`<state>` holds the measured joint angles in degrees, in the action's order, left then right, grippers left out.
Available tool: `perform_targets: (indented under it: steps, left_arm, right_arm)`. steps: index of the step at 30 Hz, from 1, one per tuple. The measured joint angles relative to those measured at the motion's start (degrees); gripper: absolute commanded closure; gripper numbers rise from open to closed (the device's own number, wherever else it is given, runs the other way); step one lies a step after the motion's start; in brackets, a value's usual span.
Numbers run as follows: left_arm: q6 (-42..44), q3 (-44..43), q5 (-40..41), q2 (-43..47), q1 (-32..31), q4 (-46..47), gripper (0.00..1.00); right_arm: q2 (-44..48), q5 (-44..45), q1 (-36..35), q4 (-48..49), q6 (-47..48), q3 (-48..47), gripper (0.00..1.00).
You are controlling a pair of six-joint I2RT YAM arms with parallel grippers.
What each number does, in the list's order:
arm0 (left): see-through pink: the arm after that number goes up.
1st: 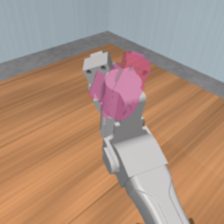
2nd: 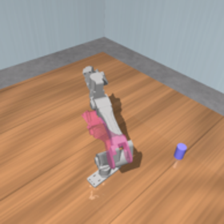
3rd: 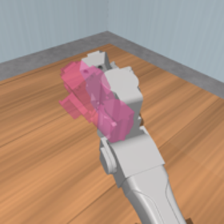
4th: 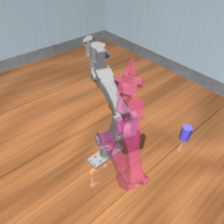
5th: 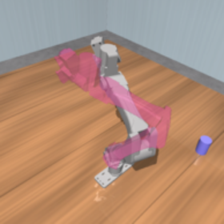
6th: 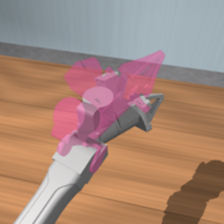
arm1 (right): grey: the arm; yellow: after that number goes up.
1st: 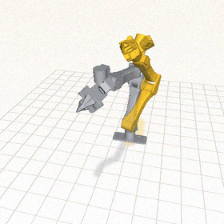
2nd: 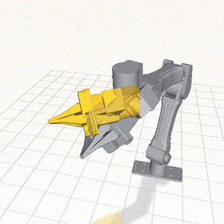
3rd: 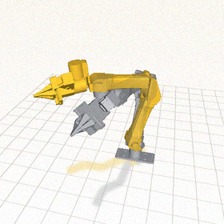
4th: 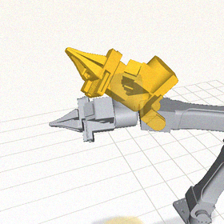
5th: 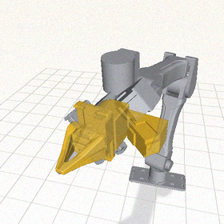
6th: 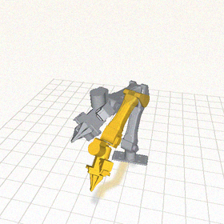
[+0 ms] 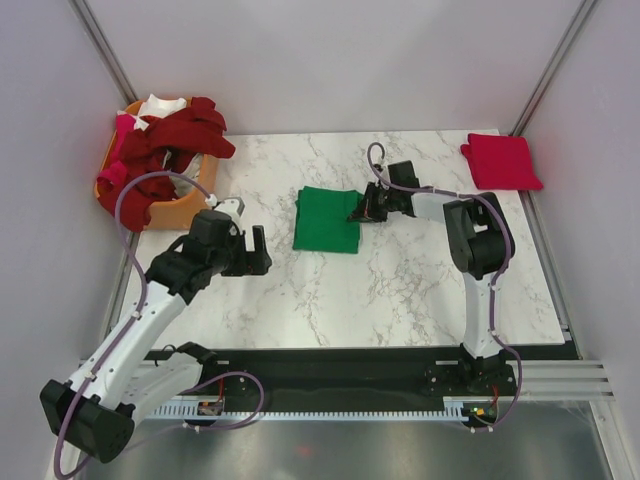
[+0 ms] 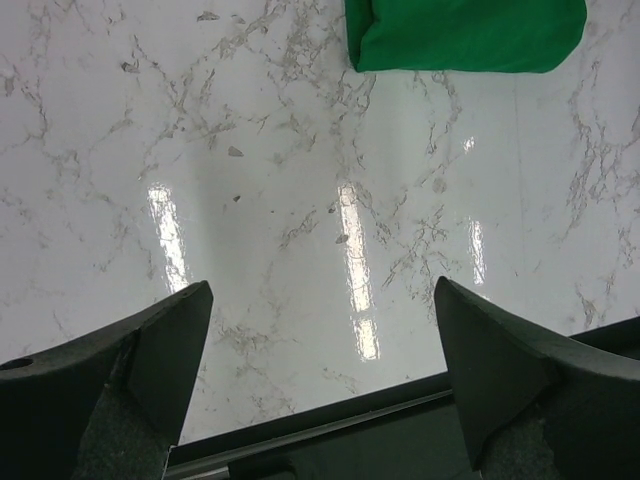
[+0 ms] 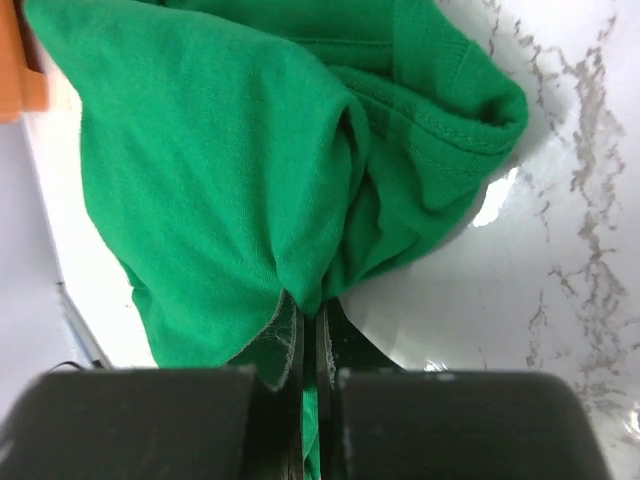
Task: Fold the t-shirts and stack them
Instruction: Neatly place the folded tshirt to the corner
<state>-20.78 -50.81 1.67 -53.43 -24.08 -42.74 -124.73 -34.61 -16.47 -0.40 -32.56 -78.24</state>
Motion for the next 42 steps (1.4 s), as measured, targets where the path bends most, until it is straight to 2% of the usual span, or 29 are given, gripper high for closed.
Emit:
perform_targets:
  steps: [9,13,19,25,31,42]
  left_arm:
    - [-0.04,-0.09,0.46,6.8,0.0,-2.19,0.0]
    - [-0.09,-0.07,1.53,8.79,0.0,-2.14,0.0]
    - [-0.09,0.85,2.6,9.31,0.0,-1.84,0.0]
    - [-0.09,1.51,2.71,9.07,0.0,-1.66,0.0]
    - [-0.09,1.53,2.71,8.44,0.0,-1.33,0.0]
    - [-0.09,1.62,2.73,6.8,0.0,-1.29,0.0]
  right_arm:
    - [-0.04,10.19,4.04,-21.88,10.88,-13.05,1.0]
    - [-0.33,18.6,7.17,-31.65,16.65,-22.56,1.0]
    - [-2.97,27.58,10.54,-40.92,22.93,-38.51,1.0]
    - [-7.34,34.51,14.34,-46.93,27.08,-49.99,1.0]
    - [-13.4,36.2,19.63,-50.62,29.16,-60.15,1.0]
    - [-15.26,37.94,26.29,-48.13,32.13,-63.69,1.0]
